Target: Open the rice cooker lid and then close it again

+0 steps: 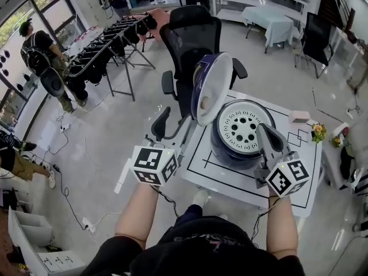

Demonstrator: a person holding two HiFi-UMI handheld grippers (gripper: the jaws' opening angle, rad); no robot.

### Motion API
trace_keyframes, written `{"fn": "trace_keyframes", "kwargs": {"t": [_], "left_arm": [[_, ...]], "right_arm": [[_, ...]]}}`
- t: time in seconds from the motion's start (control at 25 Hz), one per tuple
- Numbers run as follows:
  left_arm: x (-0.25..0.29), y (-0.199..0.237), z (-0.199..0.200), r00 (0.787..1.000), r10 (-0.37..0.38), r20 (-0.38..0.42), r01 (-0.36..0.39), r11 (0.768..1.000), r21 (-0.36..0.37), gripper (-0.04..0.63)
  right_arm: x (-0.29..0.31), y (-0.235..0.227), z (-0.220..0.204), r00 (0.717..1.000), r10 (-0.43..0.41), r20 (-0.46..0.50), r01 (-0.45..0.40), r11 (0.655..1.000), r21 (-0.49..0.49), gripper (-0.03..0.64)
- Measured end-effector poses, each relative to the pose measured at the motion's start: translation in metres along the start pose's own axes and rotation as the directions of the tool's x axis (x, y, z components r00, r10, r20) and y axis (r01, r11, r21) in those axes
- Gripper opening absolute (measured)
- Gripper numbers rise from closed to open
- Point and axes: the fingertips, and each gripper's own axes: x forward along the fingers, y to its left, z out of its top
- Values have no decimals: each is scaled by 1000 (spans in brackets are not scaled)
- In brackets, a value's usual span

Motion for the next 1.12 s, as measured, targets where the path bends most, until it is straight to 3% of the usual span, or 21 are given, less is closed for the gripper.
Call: {"fn": "trace_keyframes", "kwargs": {"t": [0.44,1.12], "left_arm": [[51,39,-10,999,-43,-28,43,999,-19,252],[143,50,-32,977,-200,-71,200,980,-14,252]], "right_arm": [[39,-12,2,998,-69,-2,69,998,-6,2],[69,-47,-7,977,-211,26,211,977,6,2]]}}
